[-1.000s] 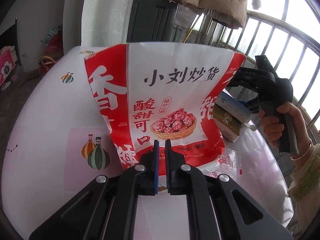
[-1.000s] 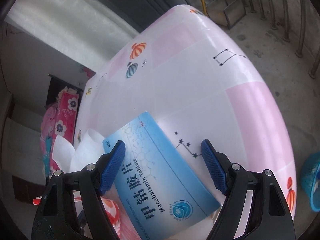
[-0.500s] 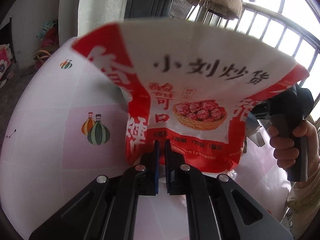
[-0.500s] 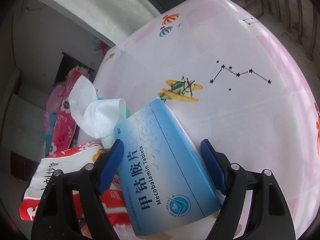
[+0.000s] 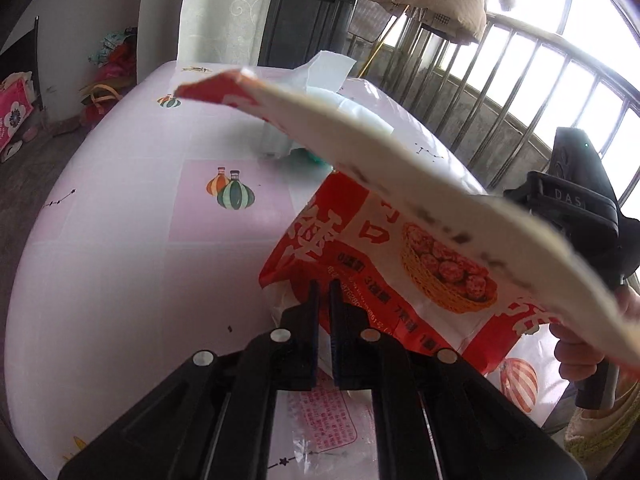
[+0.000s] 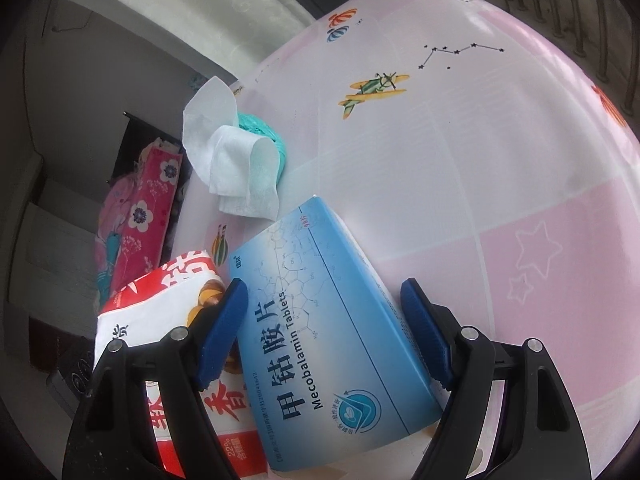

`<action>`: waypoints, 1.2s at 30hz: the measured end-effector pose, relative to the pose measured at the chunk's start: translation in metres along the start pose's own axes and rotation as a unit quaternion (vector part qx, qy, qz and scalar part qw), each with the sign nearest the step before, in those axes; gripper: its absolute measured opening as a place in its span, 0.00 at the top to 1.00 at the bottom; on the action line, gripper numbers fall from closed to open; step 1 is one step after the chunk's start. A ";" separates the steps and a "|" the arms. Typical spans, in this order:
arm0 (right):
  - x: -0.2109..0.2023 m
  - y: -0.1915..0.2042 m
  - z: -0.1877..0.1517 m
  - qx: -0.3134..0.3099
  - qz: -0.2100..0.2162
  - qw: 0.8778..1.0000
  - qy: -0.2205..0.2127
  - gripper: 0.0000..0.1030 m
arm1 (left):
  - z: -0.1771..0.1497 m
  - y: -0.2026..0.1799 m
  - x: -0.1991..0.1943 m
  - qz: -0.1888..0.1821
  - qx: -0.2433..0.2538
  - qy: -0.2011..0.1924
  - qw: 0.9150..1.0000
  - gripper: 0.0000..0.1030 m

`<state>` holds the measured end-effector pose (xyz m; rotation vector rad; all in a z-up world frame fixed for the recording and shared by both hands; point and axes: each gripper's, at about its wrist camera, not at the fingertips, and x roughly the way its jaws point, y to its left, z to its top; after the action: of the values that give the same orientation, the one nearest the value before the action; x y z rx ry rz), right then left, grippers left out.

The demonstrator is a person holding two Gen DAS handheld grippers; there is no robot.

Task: Collect trash
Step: 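Lift the snack bag with the left tool while the right tool grasps the white-red bag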

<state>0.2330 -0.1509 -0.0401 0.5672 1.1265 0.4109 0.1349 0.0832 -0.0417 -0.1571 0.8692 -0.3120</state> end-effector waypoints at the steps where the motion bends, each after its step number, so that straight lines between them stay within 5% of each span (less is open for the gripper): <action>1: -0.001 0.000 -0.002 0.005 0.001 1.000 -0.001 0.29 | -0.002 0.000 -0.001 0.000 -0.002 -0.001 1.000 0.96; 14: -0.042 -0.004 -0.020 0.004 -0.005 0.999 -0.040 0.29 | -0.016 0.005 -0.042 0.004 -0.009 -0.039 0.999 0.95; 29: -0.090 0.029 -0.088 -0.152 -0.005 0.986 -0.067 0.30 | -0.032 0.000 -0.071 -0.008 -0.008 -0.055 0.998 0.95; 36: -0.077 0.051 -0.109 -0.211 -0.003 0.976 -0.053 0.42 | -0.031 -0.001 -0.063 -0.001 -0.010 -0.046 0.999 0.95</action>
<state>0.1018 -0.1320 0.0130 0.2091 0.9037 0.5898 0.0734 0.1030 -0.0155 -0.1906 0.7808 -0.2960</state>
